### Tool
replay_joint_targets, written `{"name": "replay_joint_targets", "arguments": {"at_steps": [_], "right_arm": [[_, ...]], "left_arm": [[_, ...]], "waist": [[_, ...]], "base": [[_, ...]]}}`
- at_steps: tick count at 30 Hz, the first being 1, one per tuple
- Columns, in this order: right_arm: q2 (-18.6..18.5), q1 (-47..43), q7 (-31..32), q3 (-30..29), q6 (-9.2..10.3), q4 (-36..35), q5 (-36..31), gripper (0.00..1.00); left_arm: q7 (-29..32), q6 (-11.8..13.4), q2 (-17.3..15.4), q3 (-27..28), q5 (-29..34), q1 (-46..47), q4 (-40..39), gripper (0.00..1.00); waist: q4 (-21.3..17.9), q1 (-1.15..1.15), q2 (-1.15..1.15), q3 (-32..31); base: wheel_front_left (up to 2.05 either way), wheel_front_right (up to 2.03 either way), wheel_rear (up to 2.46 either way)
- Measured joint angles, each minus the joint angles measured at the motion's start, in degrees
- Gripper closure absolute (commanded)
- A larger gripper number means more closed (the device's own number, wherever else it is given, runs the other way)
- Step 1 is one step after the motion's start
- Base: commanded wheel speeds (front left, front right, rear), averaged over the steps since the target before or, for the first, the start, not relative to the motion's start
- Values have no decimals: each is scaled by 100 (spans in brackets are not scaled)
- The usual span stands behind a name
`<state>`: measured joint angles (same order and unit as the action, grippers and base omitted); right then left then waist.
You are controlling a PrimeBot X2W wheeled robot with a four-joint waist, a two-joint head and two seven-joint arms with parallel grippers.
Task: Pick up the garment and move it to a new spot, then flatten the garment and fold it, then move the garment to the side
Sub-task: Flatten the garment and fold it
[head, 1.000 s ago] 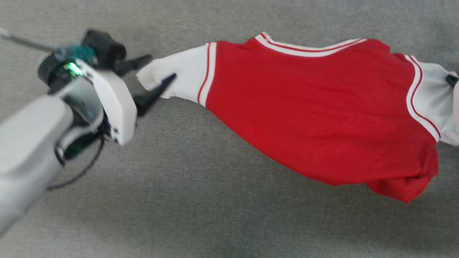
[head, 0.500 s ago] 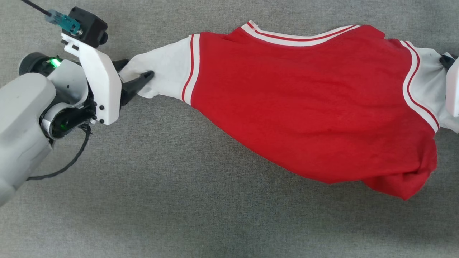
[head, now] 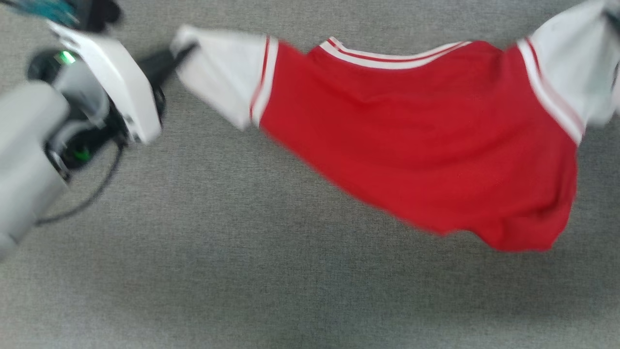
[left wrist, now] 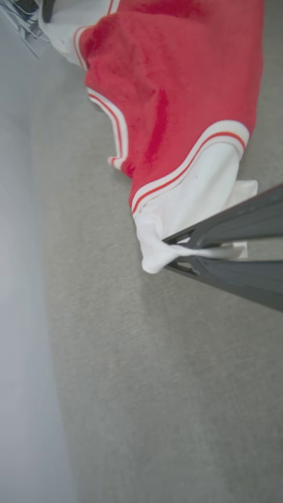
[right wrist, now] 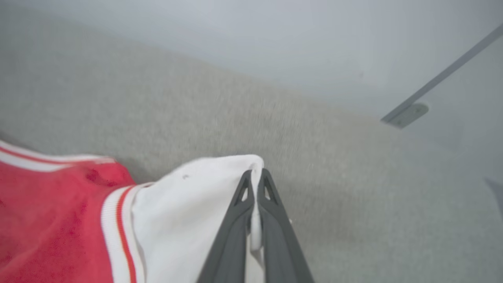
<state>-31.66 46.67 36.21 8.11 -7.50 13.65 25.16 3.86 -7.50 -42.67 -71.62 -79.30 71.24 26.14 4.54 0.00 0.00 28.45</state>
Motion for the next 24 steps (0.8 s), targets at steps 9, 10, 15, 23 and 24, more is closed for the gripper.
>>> {"name": "replay_joint_targets", "arguments": {"at_steps": [9,10,15,23,24], "right_arm": [[611,1779,-1001,-614,0,522,-632,100],[694,2028,-1154,-709,0,639,-757,100],[1194,3218,-1984,-1306,0,1327,-1393,100],[1561,4070,-2932,-1836,0,2418,-2194,100],[1552,4052,-2975,-1780,0,2509,-2216,100]], "left_arm": [[-1126,0,130,708,-450,957,757,100],[-1248,0,140,769,-428,1117,881,100],[-1582,0,322,1203,-578,1887,1355,100],[-1848,0,457,1812,-748,2403,1373,100],[-1852,0,425,1786,-748,2310,1301,100]], "waist": [[-140,0,0,132],[-155,0,0,158],[-232,0,0,241],[-256,0,0,45],[-253,0,0,22]], "base": [[0,0,0],[0,0,0],[0,0,0],[0,0,0],[0,0,0]]}}
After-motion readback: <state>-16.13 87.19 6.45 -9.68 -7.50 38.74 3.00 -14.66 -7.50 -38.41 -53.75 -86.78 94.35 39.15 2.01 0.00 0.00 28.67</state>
